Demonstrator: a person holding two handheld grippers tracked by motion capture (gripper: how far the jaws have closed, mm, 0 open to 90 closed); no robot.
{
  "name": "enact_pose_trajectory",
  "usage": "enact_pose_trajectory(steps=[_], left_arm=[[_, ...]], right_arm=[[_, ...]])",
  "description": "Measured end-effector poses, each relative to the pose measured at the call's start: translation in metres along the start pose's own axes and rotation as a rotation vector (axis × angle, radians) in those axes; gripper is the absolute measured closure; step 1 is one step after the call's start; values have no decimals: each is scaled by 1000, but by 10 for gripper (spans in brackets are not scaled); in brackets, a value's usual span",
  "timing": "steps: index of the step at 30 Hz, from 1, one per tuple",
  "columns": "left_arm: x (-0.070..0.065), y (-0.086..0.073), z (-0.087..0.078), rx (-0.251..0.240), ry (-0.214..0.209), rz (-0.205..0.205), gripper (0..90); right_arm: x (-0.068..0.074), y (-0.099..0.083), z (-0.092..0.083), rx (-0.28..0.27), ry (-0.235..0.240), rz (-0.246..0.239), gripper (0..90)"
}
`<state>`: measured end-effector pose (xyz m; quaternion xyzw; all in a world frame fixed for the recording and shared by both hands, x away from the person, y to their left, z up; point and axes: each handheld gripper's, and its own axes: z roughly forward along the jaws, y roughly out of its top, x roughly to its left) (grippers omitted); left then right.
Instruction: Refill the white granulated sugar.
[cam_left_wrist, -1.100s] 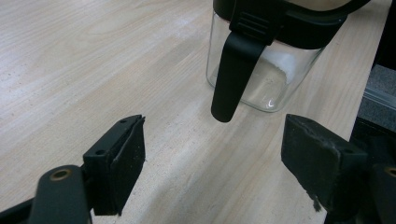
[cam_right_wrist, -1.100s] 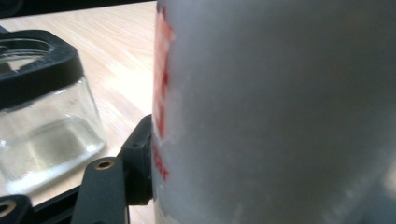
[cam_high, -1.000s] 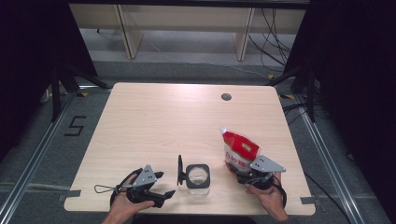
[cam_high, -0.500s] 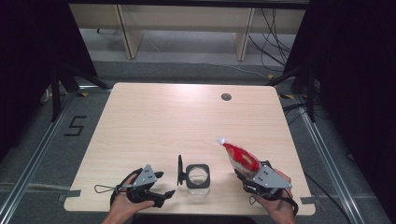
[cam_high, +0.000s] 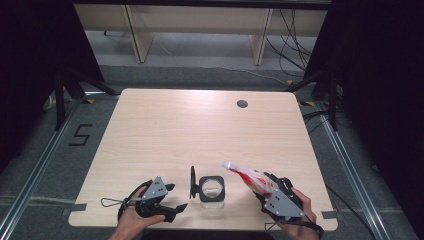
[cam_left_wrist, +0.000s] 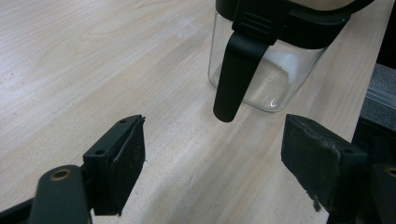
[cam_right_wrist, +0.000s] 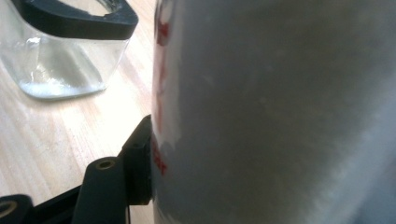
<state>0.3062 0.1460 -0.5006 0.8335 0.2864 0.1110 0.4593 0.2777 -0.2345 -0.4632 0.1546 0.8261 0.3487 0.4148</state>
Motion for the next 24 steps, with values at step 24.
enact_pose_trajectory(steps=[24], left_arm=[[2,0,-2,7,5,8,213]], right_arm=[[26,22,-5,177,-195,-642,402]])
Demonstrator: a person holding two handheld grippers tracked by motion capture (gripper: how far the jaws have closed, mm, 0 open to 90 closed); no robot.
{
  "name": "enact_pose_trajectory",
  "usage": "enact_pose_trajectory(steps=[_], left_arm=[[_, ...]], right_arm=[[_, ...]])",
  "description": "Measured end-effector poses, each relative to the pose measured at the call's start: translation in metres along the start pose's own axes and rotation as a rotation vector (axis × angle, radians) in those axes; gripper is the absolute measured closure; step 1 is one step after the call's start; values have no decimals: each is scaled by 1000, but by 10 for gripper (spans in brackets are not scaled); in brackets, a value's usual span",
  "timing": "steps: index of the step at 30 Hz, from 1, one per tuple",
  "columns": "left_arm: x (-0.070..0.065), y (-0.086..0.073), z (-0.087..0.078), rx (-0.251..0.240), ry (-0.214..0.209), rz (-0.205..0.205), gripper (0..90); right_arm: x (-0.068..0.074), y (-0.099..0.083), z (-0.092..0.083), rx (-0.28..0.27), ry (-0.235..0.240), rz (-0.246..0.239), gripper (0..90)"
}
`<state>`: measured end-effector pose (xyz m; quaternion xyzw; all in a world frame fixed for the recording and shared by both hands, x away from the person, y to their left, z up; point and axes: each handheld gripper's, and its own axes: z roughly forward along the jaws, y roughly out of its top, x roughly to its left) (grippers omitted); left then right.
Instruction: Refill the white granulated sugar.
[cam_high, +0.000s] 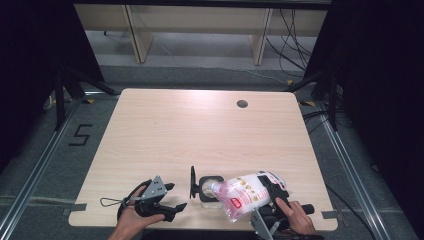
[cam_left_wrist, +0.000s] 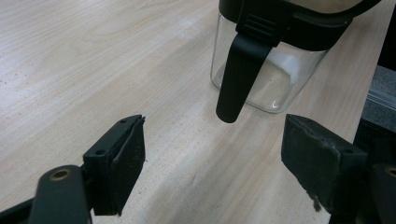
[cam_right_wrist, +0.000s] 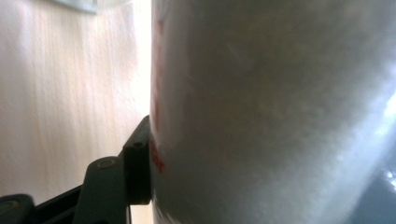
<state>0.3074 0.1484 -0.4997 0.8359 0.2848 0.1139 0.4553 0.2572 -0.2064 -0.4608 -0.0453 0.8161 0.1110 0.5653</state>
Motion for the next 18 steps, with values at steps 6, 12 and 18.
enact_pose_trajectory(steps=[6,12,18], left_arm=[[0,0,0,-1,0,-3,213],[0,0,0,-1,-2,-3,213],[0,0,1,-4,0,-5,213]], right_arm=[[-1,3,0,15,-33,-120,404],[1,0,1,43,-35,-134,406],[2,-1,0,70,-37,-156,409]])
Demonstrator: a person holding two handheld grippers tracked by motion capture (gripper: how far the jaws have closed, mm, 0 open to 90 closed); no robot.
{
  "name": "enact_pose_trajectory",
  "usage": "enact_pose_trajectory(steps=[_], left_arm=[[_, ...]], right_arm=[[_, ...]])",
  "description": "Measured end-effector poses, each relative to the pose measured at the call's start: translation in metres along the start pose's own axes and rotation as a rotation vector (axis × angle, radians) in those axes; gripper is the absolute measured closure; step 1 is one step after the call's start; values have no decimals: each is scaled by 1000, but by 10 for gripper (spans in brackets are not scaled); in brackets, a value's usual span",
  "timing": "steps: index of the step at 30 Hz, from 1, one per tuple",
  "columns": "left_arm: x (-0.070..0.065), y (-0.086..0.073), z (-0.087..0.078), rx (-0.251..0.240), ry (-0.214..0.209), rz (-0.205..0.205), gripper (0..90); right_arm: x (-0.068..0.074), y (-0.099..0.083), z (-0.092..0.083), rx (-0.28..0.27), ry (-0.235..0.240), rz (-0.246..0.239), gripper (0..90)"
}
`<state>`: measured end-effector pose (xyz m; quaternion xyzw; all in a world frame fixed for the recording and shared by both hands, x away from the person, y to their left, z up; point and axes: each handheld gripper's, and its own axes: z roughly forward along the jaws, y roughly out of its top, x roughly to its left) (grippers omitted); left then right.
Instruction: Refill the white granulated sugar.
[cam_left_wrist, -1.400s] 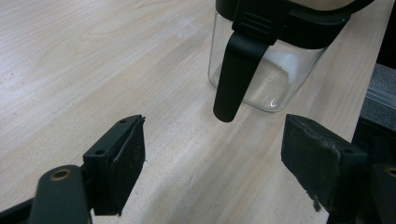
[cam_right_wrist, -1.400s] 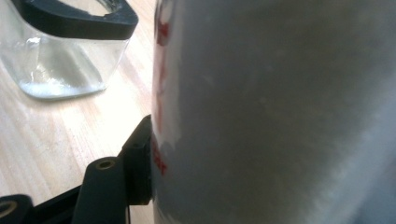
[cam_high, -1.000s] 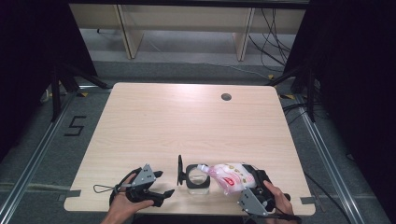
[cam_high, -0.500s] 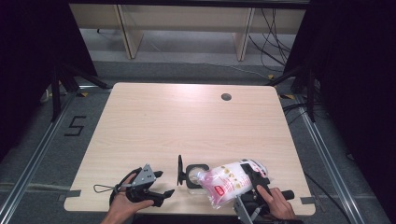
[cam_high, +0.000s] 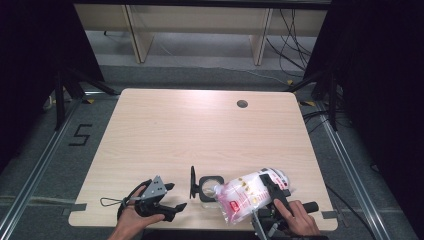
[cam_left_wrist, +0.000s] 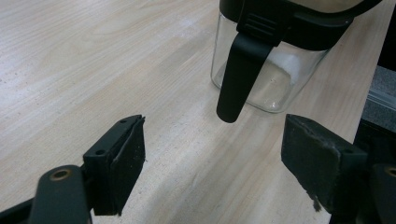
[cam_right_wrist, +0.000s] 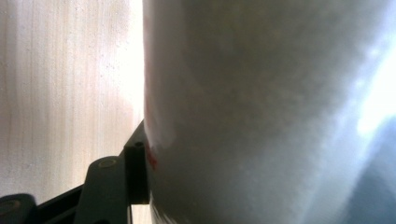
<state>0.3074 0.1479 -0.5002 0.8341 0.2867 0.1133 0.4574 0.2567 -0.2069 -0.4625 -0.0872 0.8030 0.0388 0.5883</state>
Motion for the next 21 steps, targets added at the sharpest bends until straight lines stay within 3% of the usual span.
enact_pose_trajectory(steps=[3,4,5,6,7,9,10,12,13,14,15,16,18,19,20,21], left_arm=[[0,0,0,2,1,0,213],[0,0,0,3,0,3,213],[-1,0,0,2,2,-24,213],[-2,0,0,3,3,-31,213],[-1,0,0,4,6,-21,213],[-1,0,0,3,3,-23,213],[-1,0,0,3,5,-20,213],[-1,0,0,2,5,-21,213],[-1,0,0,2,5,-21,213],[-1,0,0,4,-1,-12,213],[0,0,0,3,-1,1,213],[0,0,0,2,2,-8,213],[-1,0,0,3,2,-17,213],[-1,0,0,4,4,-19,213],[-1,0,0,3,4,-21,213],[-1,0,0,3,5,-23,213]], right_arm=[[1,1,0,5,-15,-28,409],[0,2,-1,20,-18,-69,409],[-4,1,1,-7,-36,-133,410],[-2,0,0,10,-25,-90,411],[-4,1,-1,9,-24,-118,412],[-4,1,0,6,-23,-112,412],[-2,1,0,14,-20,-87,412],[-5,1,1,-5,-18,-111,412],[-1,0,1,2,-22,-54,412],[-1,-1,1,5,-14,-41,413],[0,-1,4,-44,-35,-31,412],[2,-2,3,-23,-25,21,413],[2,-2,2,-16,-24,13,413],[-1,-2,2,-17,-33,-36,413],[-1,-3,3,-31,-55,-45,413],[-4,-2,3,-34,-51,-88,413]])
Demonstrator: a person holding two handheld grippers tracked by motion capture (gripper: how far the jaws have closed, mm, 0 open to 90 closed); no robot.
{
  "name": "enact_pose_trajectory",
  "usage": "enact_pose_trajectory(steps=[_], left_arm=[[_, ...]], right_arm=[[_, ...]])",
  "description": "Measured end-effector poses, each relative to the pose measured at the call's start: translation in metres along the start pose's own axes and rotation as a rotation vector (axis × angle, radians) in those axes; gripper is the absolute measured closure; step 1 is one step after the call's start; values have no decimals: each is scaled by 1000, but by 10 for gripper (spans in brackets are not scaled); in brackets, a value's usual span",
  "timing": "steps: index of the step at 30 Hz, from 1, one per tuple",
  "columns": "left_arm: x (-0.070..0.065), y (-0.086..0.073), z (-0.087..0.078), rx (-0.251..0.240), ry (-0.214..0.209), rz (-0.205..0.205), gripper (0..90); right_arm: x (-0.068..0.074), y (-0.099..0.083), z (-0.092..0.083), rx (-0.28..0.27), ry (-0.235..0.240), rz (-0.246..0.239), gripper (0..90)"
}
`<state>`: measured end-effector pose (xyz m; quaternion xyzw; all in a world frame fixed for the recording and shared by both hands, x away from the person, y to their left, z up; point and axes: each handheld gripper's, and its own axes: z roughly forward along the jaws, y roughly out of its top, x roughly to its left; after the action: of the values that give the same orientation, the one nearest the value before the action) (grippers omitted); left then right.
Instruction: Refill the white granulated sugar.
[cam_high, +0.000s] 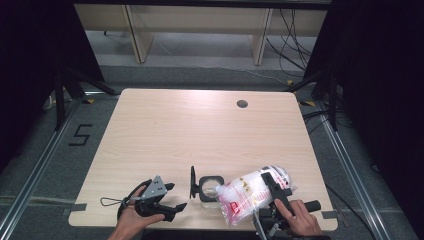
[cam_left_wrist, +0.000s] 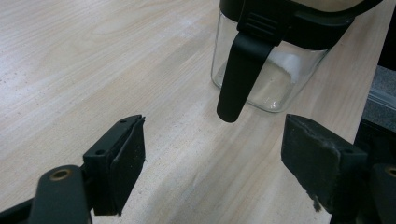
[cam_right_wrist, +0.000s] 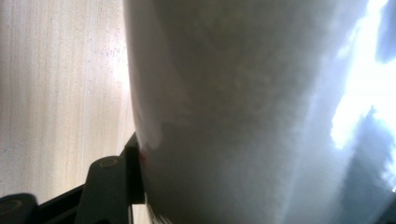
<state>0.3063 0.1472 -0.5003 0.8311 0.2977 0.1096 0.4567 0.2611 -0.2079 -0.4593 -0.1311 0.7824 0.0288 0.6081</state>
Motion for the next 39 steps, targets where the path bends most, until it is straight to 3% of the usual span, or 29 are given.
enact_pose_trajectory(steps=[2,4,5,6,7,11,13,14,15,17,19,21,22,23,24,26,27,30,32,33,34,36,38,39], left_arm=[[1,0,0,-2,-3,10,213],[0,0,0,0,0,5,213],[1,0,0,1,-1,5,213],[0,0,1,2,-3,-6,213],[0,0,1,1,-4,-4,213],[0,0,1,1,-5,-4,213],[0,0,1,0,-4,-4,213],[2,1,1,3,-5,25,213],[1,0,0,5,-5,9,213],[0,0,1,5,-8,1,213],[1,0,1,10,-3,12,213],[0,0,0,10,-6,16,214],[1,1,0,10,-9,26,213],[0,0,1,2,-4,-4,213],[0,0,1,2,-4,1,213],[2,1,0,5,-4,26,213],[0,0,1,0,-5,-5,213],[0,0,1,1,-5,-3,213],[0,0,1,4,-5,-2,213],[0,0,1,1,-4,-1,213],[1,0,1,3,-3,12,213],[1,0,0,7,-6,11,213],[2,1,0,4,-4,28,213],[1,0,1,3,-6,21,213]], right_arm=[[1,1,-2,20,17,27,413],[-3,1,-1,-3,-24,-34,413],[-1,1,-5,41,1,3,413],[0,1,-3,20,-19,0,413],[-4,3,-5,45,-9,-52,413],[-4,3,-6,65,-15,-78,413],[-2,3,-4,45,-23,-55,413],[-3,3,-5,45,-25,-52,413],[-3,3,-6,59,-28,-36,414],[-1,3,-5,35,-53,-22,413],[-1,2,-6,59,-40,-45,413],[-2,3,-4,47,-27,-59,414],[-1,3,-5,60,-21,-40,414],[-1,3,-4,40,-44,-47,414],[1,3,-4,47,-48,-18,414],[-1,3,-5,43,-49,-7,414],[-3,2,-4,28,-51,-23,414],[0,3,-5,55,-44,-21,415],[-1,2,-4,26,-58,-31,414],[-5,4,-6,41,-61,-75,414],[-2,3,-6,45,-66,-29,414],[-2,4,-8,59,-51,-21,414],[-5,4,-5,27,-75,-85,414],[-2,3,-6,42,-61,-26,414]])
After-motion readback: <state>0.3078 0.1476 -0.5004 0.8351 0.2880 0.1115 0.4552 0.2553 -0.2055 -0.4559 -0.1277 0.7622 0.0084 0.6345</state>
